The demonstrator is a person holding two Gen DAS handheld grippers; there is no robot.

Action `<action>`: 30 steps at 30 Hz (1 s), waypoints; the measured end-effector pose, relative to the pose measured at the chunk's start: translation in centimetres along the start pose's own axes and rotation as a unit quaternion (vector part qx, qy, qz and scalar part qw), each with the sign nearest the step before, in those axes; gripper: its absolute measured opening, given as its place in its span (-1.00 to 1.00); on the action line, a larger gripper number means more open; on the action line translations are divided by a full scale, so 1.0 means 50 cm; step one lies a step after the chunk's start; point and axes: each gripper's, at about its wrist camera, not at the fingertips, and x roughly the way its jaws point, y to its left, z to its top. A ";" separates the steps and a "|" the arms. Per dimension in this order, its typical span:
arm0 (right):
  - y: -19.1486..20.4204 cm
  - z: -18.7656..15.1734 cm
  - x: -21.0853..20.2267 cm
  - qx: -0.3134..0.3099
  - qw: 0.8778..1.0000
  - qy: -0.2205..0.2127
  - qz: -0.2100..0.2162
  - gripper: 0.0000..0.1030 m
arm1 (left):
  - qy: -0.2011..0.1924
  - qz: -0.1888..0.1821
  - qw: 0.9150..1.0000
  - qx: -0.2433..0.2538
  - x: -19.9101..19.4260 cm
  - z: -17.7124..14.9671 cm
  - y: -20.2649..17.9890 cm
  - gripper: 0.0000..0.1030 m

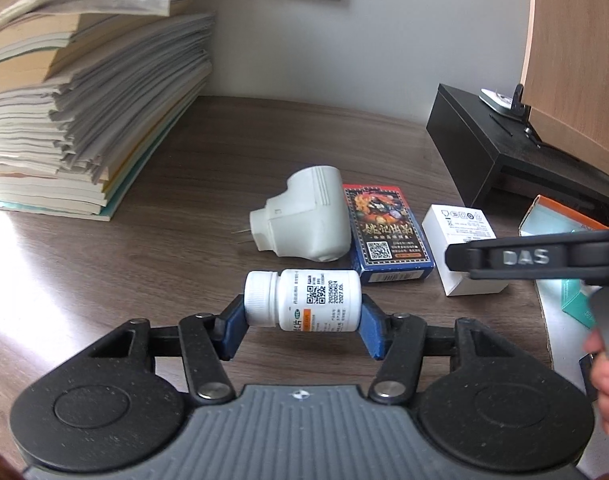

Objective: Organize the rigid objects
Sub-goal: 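Grasp the white pill bottle with left tool while right grasps the white power adapter box, then carry the pill bottle with left tool while right carries the adapter box over the white box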

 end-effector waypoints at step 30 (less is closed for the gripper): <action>-0.007 -0.096 -0.198 0.008 0.999 -0.043 -0.006 0.37 | -0.030 -0.019 0.999 0.024 -0.109 -0.017 -0.066 0.12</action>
